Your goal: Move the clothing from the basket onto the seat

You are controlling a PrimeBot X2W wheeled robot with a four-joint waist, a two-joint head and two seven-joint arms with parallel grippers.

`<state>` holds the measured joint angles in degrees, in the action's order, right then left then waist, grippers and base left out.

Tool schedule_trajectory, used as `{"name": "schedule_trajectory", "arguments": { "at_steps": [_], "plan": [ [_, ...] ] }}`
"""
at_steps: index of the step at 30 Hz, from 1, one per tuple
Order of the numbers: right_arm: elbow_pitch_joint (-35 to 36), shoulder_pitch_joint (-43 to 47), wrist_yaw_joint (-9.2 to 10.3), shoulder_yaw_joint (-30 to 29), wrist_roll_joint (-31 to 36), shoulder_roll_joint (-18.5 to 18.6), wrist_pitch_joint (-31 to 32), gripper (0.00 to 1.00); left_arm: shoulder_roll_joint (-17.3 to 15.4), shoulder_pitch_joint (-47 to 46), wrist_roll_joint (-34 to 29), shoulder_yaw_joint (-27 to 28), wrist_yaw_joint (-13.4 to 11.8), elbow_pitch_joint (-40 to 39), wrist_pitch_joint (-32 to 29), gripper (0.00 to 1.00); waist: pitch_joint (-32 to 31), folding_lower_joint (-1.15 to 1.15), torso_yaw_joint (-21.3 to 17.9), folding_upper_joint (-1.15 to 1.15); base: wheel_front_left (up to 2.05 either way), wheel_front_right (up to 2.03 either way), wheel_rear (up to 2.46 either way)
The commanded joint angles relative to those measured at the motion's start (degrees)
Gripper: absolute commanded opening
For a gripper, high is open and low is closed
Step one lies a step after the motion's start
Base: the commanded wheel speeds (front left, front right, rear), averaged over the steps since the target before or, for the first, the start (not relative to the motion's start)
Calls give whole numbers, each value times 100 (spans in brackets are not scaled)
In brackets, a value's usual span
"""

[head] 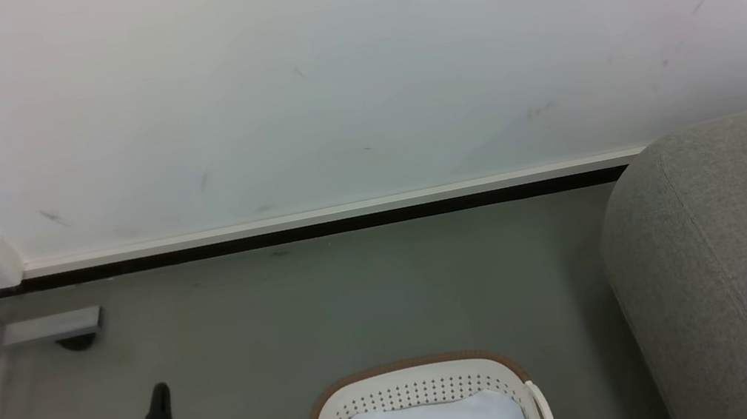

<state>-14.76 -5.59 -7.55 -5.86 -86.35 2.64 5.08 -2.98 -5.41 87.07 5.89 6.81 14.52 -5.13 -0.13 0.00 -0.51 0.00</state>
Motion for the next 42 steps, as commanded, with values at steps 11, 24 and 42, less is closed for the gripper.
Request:
{"name": "schedule_trajectory", "arguments": {
  "at_steps": [11,24,42],
  "plan": [
    [91,-92,12,-78,-564,40,146,0,5,-104,483,73,85,-54,-141,0,25,0,42,0,0,0,0],
    [94,-97,12,-84,-610,40,165,0,8,-110,568,78,77,-57,-165,0,31,0,51,0,0,0,0],
    [93,-96,12,-85,-611,39,164,0,8,-109,568,77,77,-58,-164,0,31,0,51,0,0,0,0]
  ]
}}
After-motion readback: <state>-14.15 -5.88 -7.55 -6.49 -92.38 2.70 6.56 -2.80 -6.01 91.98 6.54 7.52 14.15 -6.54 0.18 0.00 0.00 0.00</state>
